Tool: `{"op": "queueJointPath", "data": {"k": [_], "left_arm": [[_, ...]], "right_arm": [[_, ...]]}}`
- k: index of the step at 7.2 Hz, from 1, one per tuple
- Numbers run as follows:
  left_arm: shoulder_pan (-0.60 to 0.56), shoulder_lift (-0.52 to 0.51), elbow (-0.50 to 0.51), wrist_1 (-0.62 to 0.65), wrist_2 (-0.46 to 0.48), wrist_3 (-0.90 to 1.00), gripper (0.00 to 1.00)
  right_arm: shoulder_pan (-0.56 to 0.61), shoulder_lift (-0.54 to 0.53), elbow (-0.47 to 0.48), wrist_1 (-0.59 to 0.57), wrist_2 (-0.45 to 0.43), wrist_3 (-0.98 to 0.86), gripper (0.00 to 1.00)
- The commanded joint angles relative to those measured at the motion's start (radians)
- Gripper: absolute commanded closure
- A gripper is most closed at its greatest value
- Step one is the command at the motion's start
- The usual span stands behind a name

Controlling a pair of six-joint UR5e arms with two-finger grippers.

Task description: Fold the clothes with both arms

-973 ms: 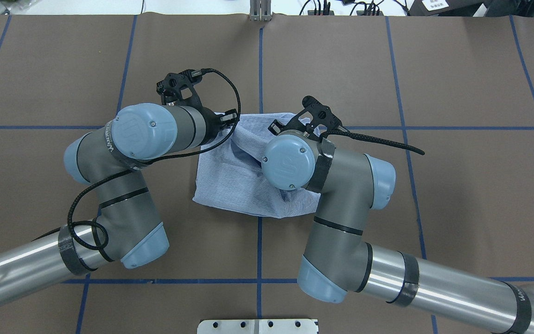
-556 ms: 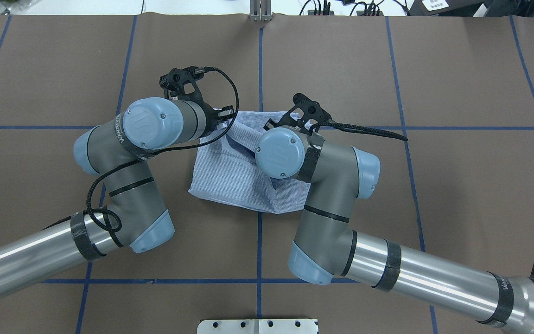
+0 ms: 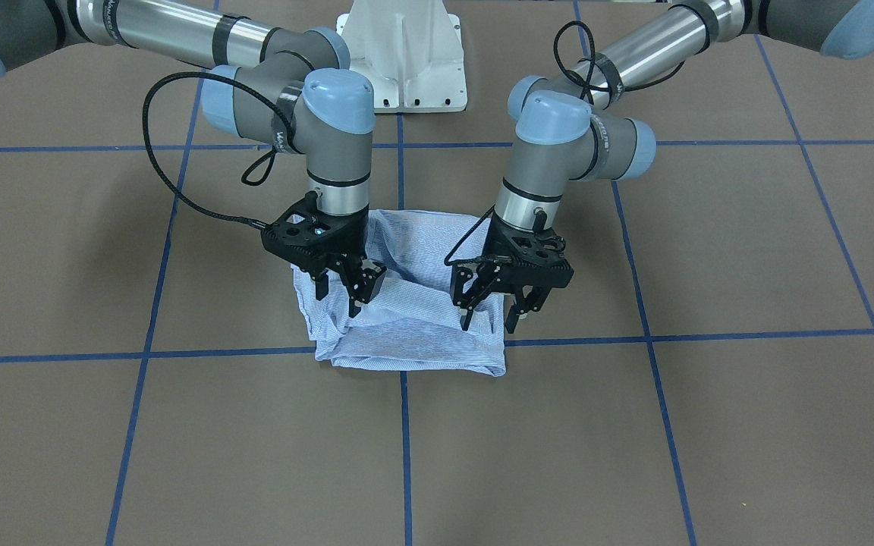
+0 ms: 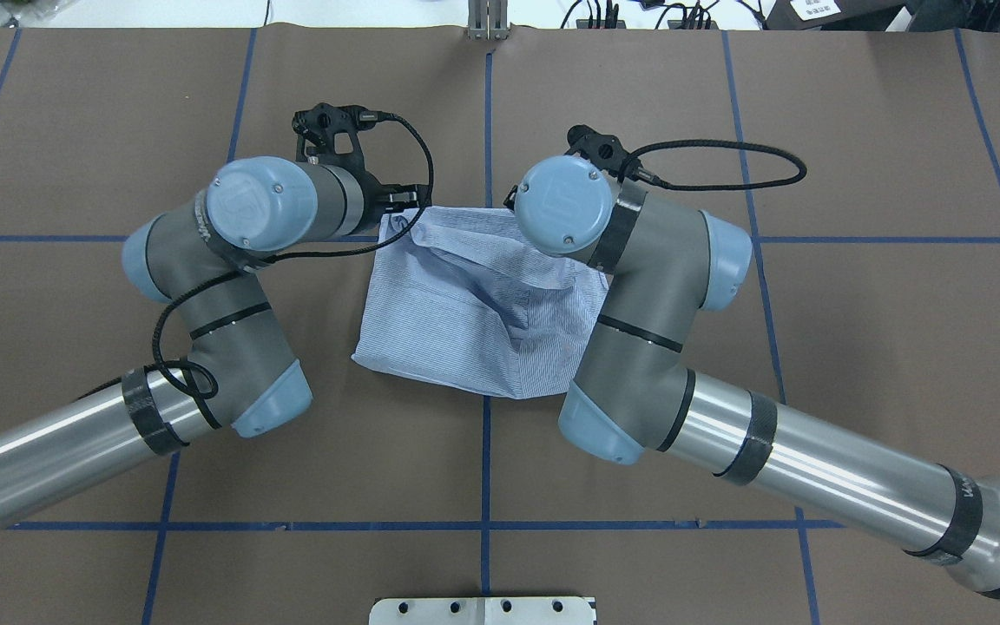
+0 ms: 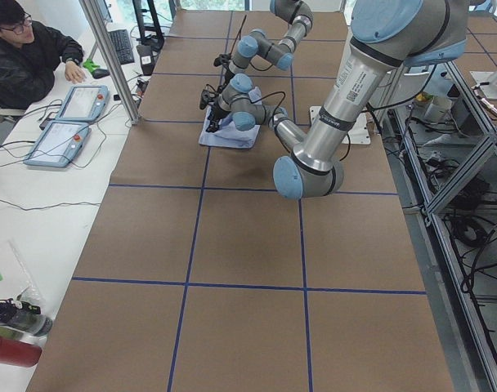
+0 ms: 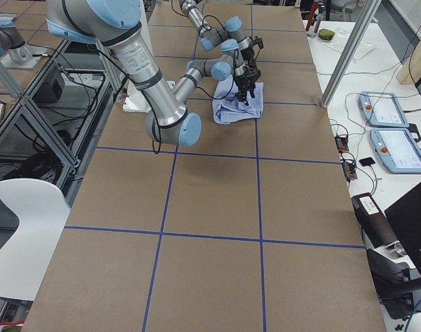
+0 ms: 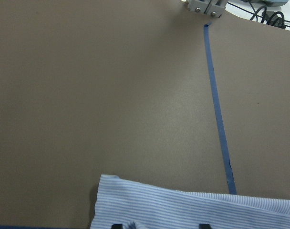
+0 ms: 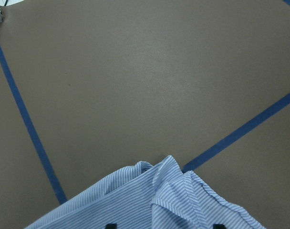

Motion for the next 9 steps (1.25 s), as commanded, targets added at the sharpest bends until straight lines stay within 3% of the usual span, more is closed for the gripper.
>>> {"op": "queueJointPath", "data": {"k": [1, 2, 4, 7, 9], "left_arm": [[-0.095, 0.09, -0.08, -0.011, -0.184, 0.247, 0.0], [-0.121, 0.121, -0.119, -0.01, -0.195, 0.339, 0.0], [-0.142, 0.145, -0.121, -0.011, -0.226, 0.36, 0.0], [-0.148, 0.155, -0.144, -0.01, -0.226, 0.36, 0.0], [-0.151, 0.174, -0.173, -0.008, -0.226, 0.358, 0.0]], "right_arm": [[0.035, 0.002, 0.056, -0.017, 0.069, -0.051, 0.0], [-0.001, 0.013, 0.089, -0.06, 0.056, -0.041, 0.0], [-0.148, 0.063, 0.078, -0.074, -0.051, -0.045, 0.0], [-0.192, 0.12, -0.092, -0.059, -0.106, -0.152, 0.0], [-0.163, 0.139, -0.184, 0.028, -0.126, -0.188, 0.0]]}}
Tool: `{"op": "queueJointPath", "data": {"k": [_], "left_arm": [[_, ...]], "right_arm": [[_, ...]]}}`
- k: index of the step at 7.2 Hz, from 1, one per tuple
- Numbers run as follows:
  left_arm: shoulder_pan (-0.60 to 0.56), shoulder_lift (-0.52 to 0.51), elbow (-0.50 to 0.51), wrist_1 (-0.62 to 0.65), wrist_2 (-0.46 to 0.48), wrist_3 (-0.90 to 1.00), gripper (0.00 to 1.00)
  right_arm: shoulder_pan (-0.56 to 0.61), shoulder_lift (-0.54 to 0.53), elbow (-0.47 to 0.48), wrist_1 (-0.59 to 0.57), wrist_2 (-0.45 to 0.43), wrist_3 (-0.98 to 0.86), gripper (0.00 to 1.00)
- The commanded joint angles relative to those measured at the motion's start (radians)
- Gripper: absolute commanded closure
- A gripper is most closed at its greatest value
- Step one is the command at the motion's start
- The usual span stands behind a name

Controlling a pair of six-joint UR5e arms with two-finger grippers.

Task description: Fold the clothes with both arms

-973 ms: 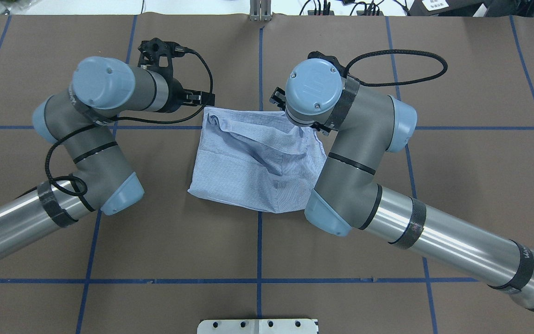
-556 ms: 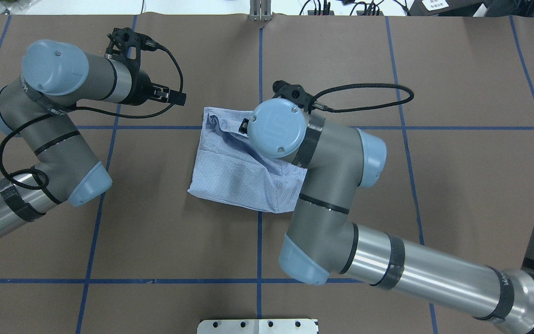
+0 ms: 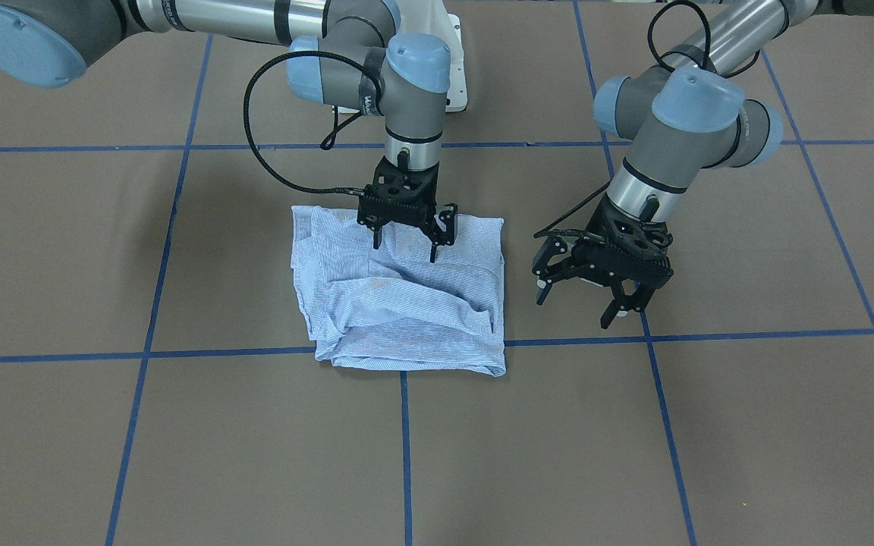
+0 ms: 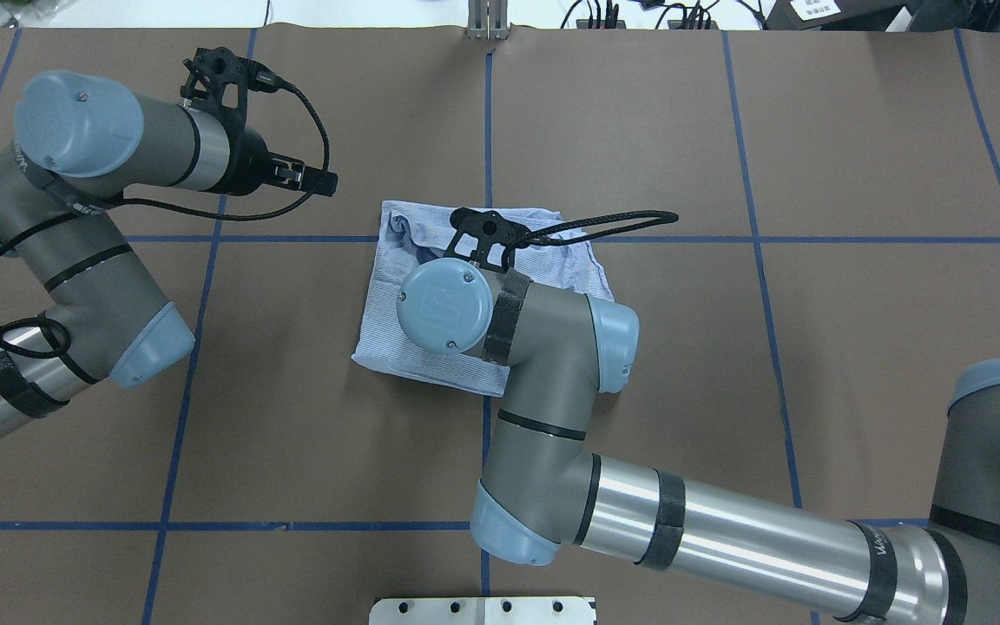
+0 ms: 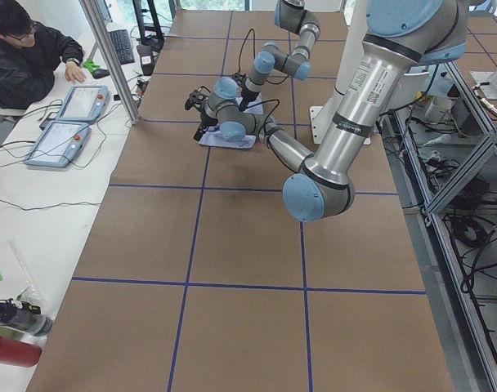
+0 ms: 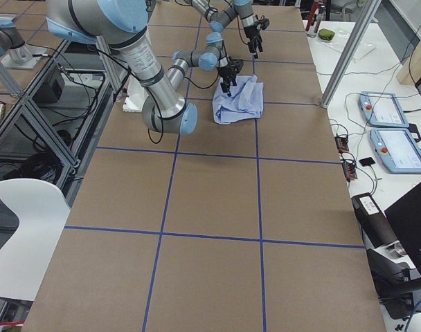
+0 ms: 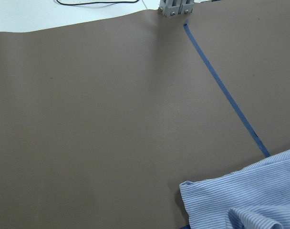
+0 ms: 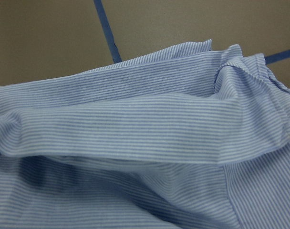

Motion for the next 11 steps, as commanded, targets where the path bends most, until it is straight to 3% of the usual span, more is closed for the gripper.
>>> {"op": "queueJointPath", "data": {"k": [1, 5, 7, 8, 9, 11], "left_arm": [[-0.004, 0.02, -0.022, 0.001, -0.002, -0.001, 0.0], [-0.016, 0.056, -0.057, 0.006, -0.002, -0.004, 0.0], [-0.016, 0.066, -0.079, 0.011, -0.002, -0.007, 0.0], [-0.015, 0.082, -0.087, 0.009, -0.003, -0.009, 0.0], [-0.015, 0.097, -0.107, 0.011, -0.027, -0.009, 0.0], [-0.015, 0.181, -0.169, 0.014, -0.037, 0.0, 0.0]], "right_arm": [[0.043, 0.056, -0.162, 0.129, -0.039, -0.026, 0.0], [0.217, 0.103, -0.397, 0.362, -0.017, -0.08, 0.0], [0.274, 0.13, -0.39, 0.359, 0.08, -0.136, 0.0], [0.293, 0.121, -0.356, 0.347, 0.141, -0.137, 0.0], [0.307, 0.082, -0.268, 0.255, 0.186, -0.142, 0.0], [0.363, -0.092, 0.014, 0.115, 0.302, -0.281, 0.0]]}}
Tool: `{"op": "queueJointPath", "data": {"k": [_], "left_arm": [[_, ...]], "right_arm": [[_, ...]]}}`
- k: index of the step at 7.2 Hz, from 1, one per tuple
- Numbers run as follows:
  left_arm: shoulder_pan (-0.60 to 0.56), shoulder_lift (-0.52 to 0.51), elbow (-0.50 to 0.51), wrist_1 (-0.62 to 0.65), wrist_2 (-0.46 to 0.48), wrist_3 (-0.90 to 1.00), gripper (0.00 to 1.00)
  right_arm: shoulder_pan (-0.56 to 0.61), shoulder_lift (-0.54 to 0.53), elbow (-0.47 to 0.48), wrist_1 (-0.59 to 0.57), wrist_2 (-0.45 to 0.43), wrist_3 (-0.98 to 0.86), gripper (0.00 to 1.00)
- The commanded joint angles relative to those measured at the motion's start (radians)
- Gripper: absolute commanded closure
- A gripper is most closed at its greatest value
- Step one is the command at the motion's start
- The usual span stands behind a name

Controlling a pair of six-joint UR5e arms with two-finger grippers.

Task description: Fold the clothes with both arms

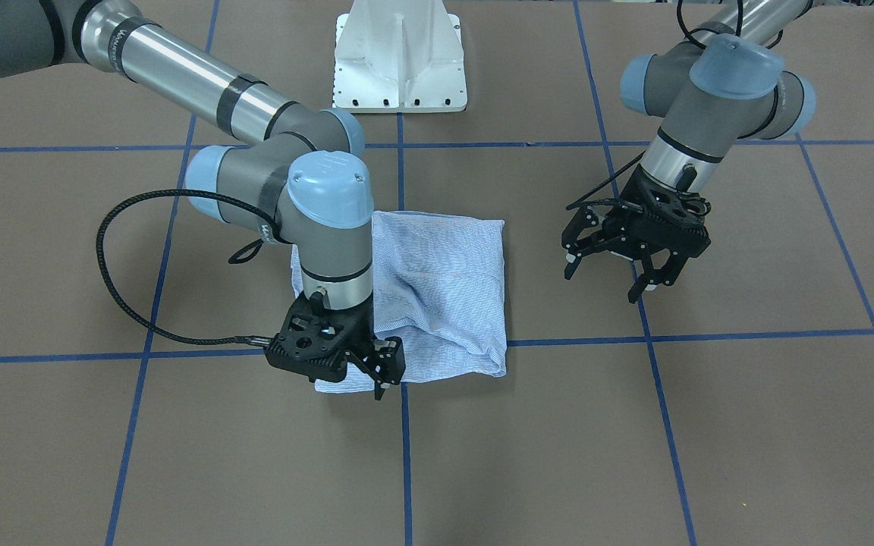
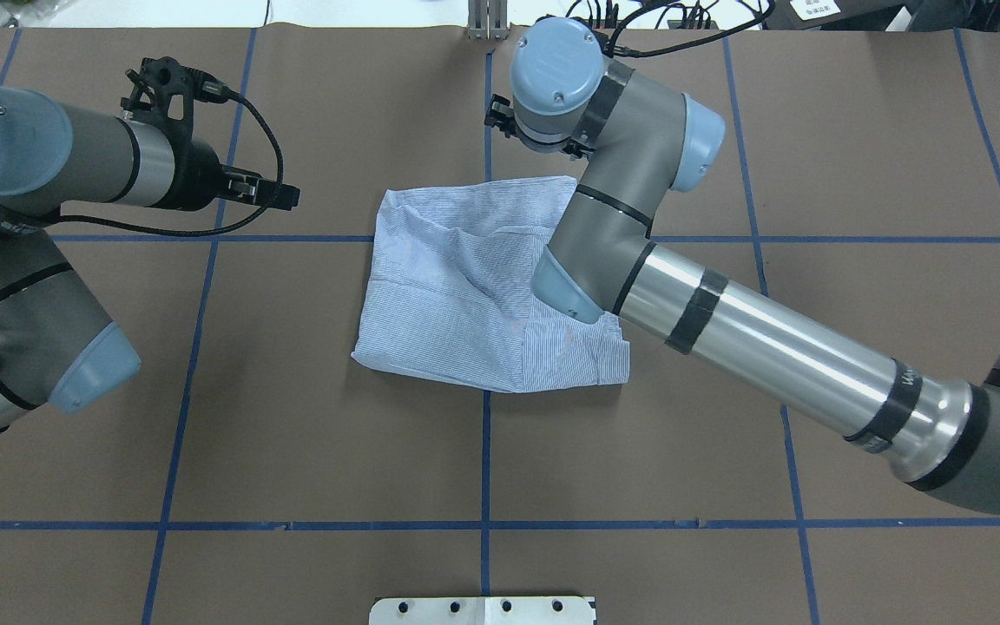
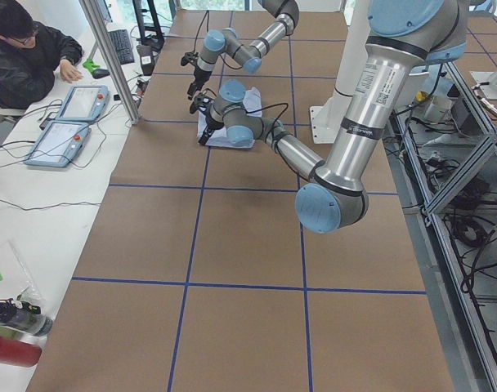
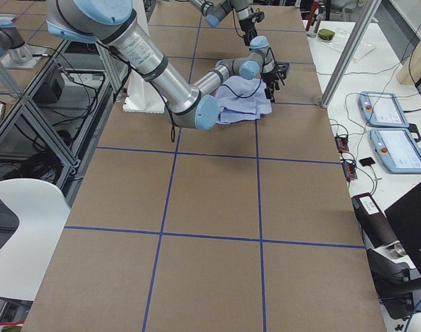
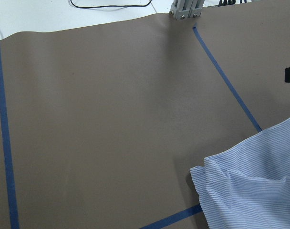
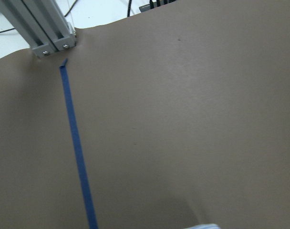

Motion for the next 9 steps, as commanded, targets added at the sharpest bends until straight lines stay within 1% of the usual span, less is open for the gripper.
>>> {"op": "queueJointPath", "data": {"k": [1, 2, 3, 4, 5, 6, 7, 8, 9], "left_arm": [[-0.001, 0.109, -0.091, 0.02, -0.008, 0.018, 0.0], [-0.011, 0.14, -0.149, 0.099, -0.005, 0.118, 0.0], [-0.05, 0.165, -0.183, 0.162, -0.005, 0.238, 0.0], [-0.093, 0.194, -0.184, 0.166, -0.008, 0.356, 0.0], [-0.109, 0.2, -0.184, 0.166, -0.008, 0.389, 0.0], [-0.109, 0.201, -0.184, 0.166, -0.01, 0.391, 0.0], [-0.11, 0.201, -0.182, 0.166, -0.021, 0.391, 0.0], [-0.138, 0.201, -0.181, 0.166, -0.088, 0.391, 0.0], [-0.188, 0.207, -0.17, 0.169, -0.182, 0.391, 0.0]], "right_arm": [[0.071, -0.227, 0.302, -0.123, 0.126, -0.186, 0.0], [0.106, -0.343, 0.411, -0.167, 0.155, -0.313, 0.0], [0.16, -0.464, 0.51, -0.198, 0.201, -0.496, 0.0], [0.225, -0.623, 0.584, -0.197, 0.27, -0.656, 0.0], [0.317, -0.771, 0.638, -0.189, 0.313, -0.846, 0.0], [0.432, -0.911, 0.674, -0.189, 0.385, -1.053, 0.0], [0.562, -1.0, 0.665, -0.191, 0.433, -1.292, 0.0], [0.685, -1.021, 0.619, -0.2, 0.483, -1.469, 0.0], [0.782, -1.022, 0.547, -0.201, 0.564, -1.563, 0.0]]}}
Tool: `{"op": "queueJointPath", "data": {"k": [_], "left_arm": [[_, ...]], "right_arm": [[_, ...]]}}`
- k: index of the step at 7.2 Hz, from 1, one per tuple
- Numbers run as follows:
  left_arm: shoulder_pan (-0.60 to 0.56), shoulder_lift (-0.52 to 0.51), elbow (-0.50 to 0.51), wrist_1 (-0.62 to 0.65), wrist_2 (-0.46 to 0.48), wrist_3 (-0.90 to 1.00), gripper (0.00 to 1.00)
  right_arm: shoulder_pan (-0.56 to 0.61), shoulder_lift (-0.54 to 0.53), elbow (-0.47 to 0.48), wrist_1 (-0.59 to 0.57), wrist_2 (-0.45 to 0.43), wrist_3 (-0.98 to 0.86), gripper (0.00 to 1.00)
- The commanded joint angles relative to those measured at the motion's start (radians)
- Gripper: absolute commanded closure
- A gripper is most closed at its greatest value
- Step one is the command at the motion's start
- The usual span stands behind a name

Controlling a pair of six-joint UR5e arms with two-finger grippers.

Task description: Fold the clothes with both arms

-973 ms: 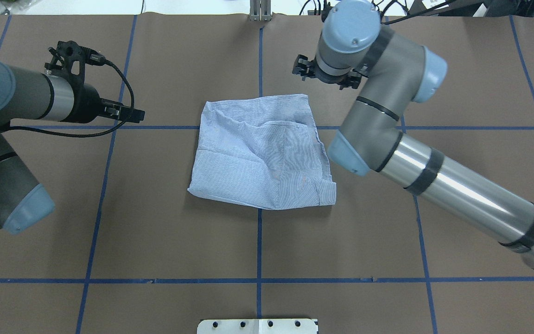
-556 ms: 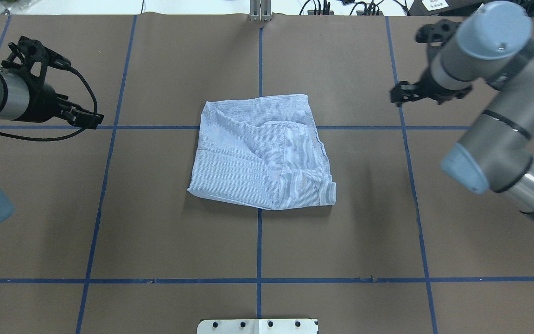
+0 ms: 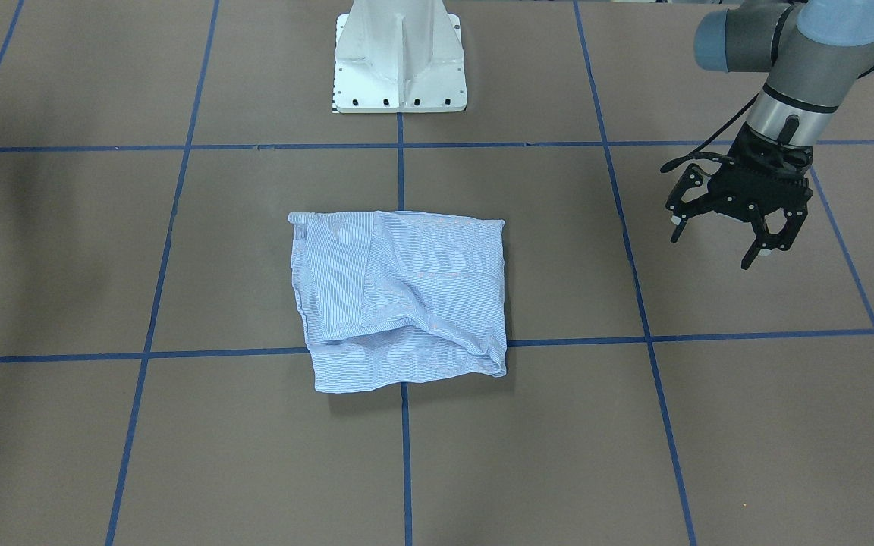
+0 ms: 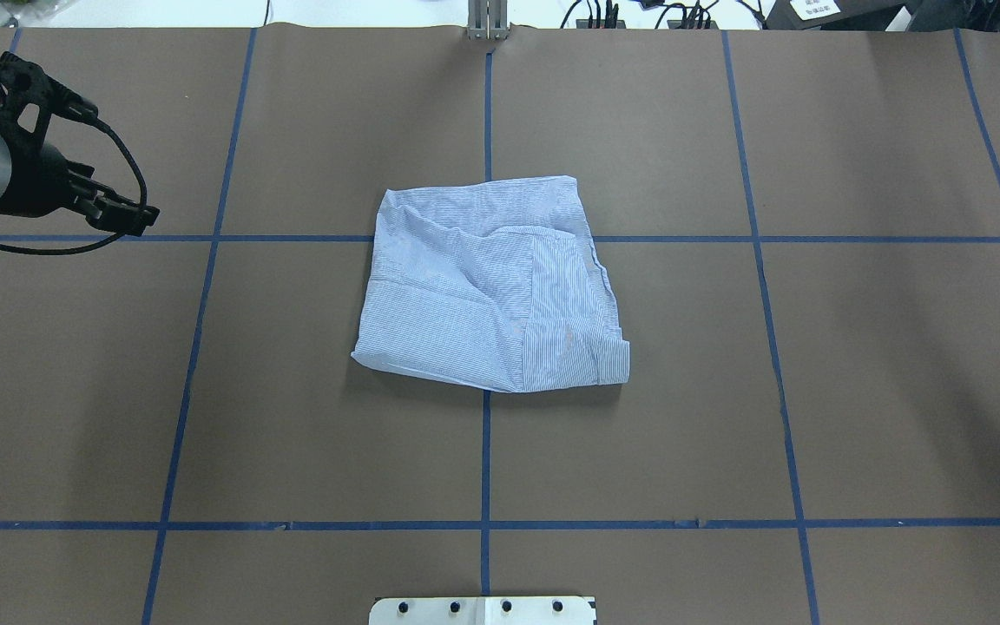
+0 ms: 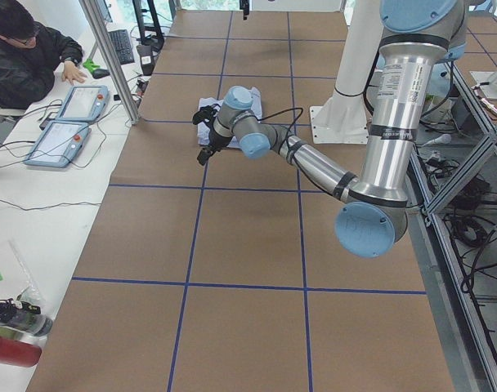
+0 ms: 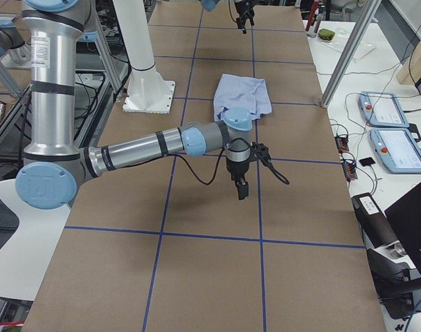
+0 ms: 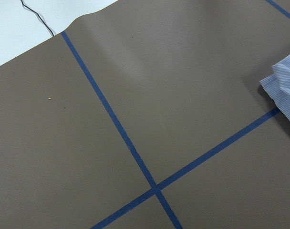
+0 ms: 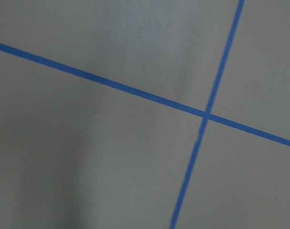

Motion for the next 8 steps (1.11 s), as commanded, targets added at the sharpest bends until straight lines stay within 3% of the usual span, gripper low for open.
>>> {"op": "queueJointPath", "data": {"k": [1, 2, 3, 4, 5, 6, 8], "left_arm": [[-0.084, 0.062, 0.01, 0.001, -0.112, 0.0, 0.0], [-0.116, 0.107, 0.039, 0.015, -0.109, -0.014, 0.0], [-0.223, 0.104, 0.094, 0.092, -0.112, 0.004, 0.0], [-0.352, 0.107, 0.102, 0.132, -0.114, 0.138, 0.0], [-0.47, 0.1, 0.128, 0.225, -0.123, 0.39, 0.0], [-0.523, 0.107, 0.148, 0.305, -0.168, 0.485, 0.0], [-0.534, 0.098, 0.154, 0.575, -0.193, 0.492, 0.0]], "right_arm": [[0.177, -0.054, -0.112, -0.004, 0.175, -0.178, 0.0], [0.195, -0.119, -0.098, 0.009, 0.188, -0.169, 0.0], [0.204, -0.163, -0.093, 0.046, 0.183, -0.165, 0.0], [0.21, -0.154, -0.067, 0.078, 0.182, -0.074, 0.0], [0.206, -0.133, -0.055, 0.082, 0.167, 0.047, 0.0], [0.206, -0.132, -0.054, 0.083, 0.168, 0.04, 0.0], [0.206, -0.141, -0.073, 0.115, 0.171, 0.045, 0.0]]}}
